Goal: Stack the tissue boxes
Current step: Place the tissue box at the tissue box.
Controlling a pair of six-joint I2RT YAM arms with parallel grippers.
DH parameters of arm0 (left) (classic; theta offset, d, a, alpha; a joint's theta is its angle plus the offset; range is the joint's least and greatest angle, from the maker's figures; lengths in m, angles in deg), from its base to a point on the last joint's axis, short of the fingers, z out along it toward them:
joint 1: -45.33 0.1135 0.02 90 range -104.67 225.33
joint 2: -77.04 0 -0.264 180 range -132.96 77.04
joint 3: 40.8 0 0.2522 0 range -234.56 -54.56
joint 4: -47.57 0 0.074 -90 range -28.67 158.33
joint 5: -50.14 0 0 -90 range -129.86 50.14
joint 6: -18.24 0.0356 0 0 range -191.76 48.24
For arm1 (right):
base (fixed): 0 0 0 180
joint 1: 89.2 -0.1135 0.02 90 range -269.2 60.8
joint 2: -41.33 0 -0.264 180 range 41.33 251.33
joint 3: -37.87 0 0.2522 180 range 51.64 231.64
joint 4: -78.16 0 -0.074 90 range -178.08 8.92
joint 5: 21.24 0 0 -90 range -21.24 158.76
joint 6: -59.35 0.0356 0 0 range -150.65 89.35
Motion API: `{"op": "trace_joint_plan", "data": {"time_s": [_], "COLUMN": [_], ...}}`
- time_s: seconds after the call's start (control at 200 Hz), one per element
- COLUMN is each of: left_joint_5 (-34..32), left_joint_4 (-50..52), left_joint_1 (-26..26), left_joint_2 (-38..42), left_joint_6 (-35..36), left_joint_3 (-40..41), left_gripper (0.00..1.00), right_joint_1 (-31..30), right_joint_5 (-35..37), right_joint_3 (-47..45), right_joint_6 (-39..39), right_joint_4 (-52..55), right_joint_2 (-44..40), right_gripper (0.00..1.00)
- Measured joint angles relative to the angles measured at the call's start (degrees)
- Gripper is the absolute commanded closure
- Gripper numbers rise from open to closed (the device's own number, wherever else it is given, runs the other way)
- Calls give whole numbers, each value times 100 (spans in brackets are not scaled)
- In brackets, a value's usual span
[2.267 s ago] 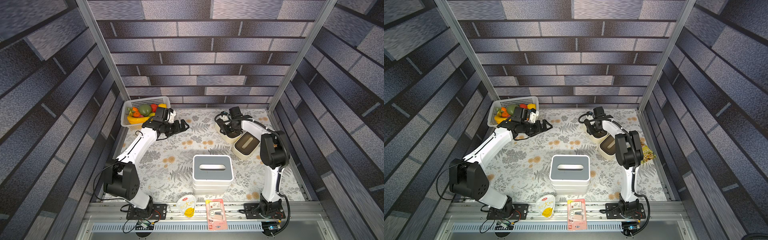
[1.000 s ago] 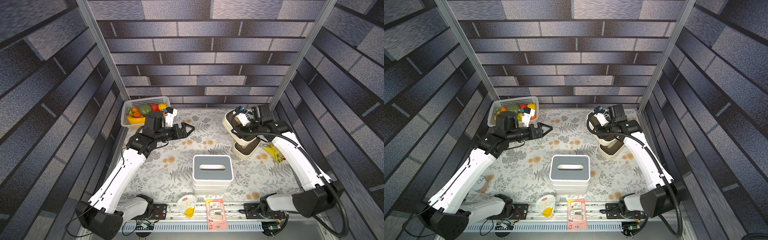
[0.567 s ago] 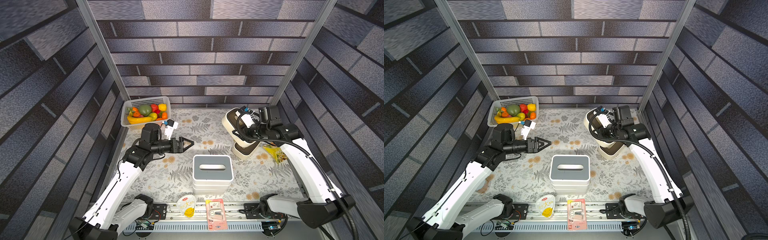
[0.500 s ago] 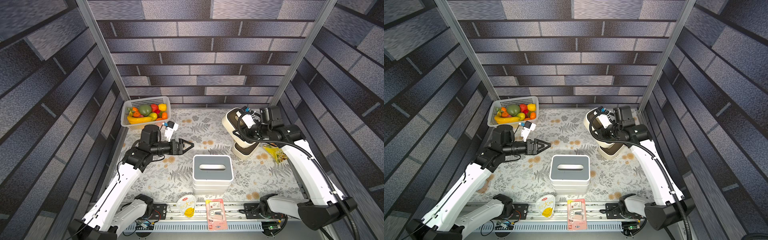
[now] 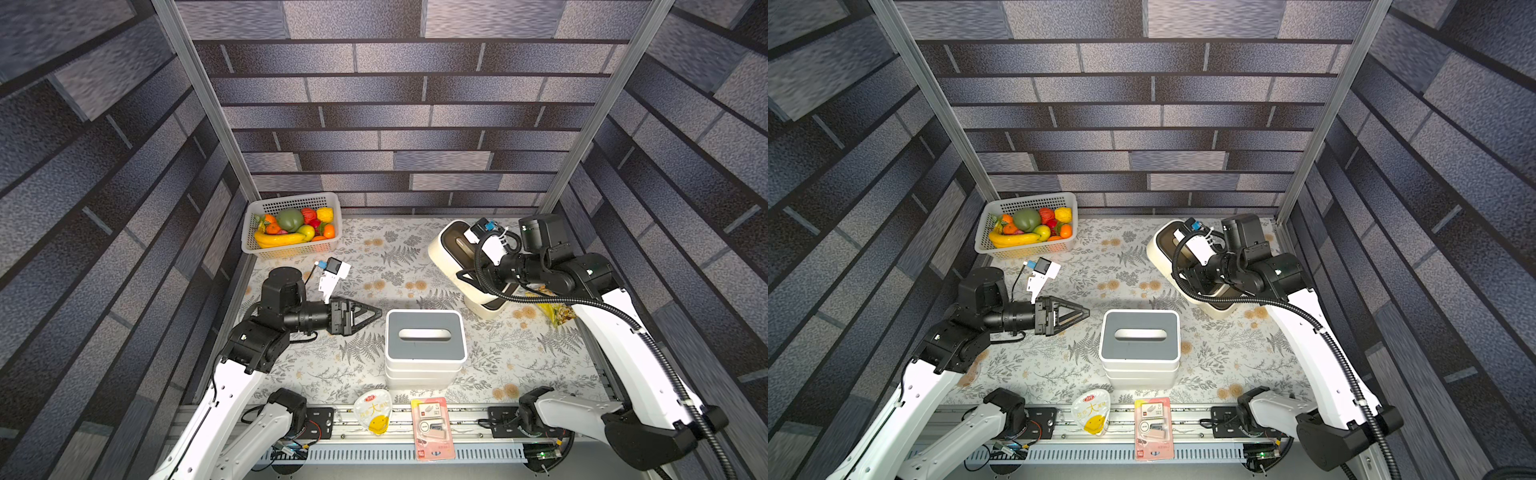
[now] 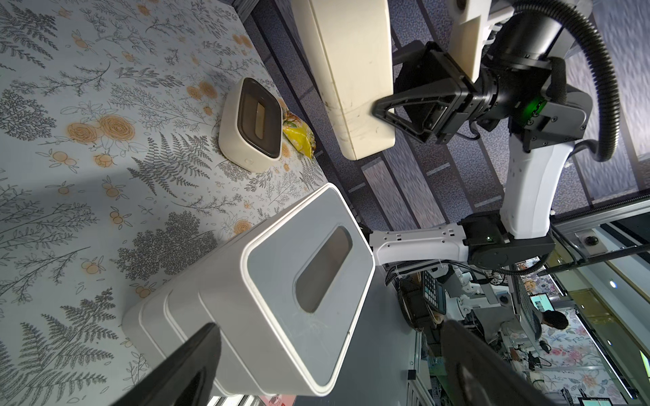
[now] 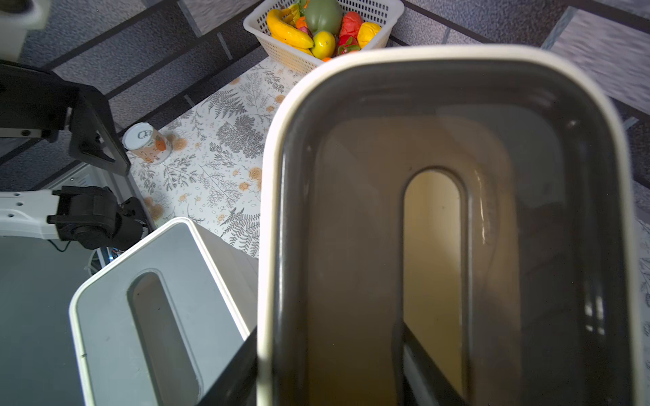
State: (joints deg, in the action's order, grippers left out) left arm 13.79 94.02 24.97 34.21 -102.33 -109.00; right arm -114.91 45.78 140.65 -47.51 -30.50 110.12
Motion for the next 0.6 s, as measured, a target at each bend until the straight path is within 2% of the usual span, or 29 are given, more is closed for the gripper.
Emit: {"op": "trace_joint_plan", "data": {"time_s": [0.251,0.601], "left_joint_5": [17,-369], "left_joint_4": [533,1049], "left_joint_1": [15,107], "left_joint_2": [625,1585], "left_joint_6": [-42,-201], "left_joint_3": [251,424], "left_gripper": [0,0], "right_joint_1": [-518,-741], "right_joint_5": [-308,-498], "right_joint_3": [319,662], "right_joint_6": [-190,-481], "right_joint_4": [173,581], "right_joint_2": [2,380], "right_gripper": [59,60]}}
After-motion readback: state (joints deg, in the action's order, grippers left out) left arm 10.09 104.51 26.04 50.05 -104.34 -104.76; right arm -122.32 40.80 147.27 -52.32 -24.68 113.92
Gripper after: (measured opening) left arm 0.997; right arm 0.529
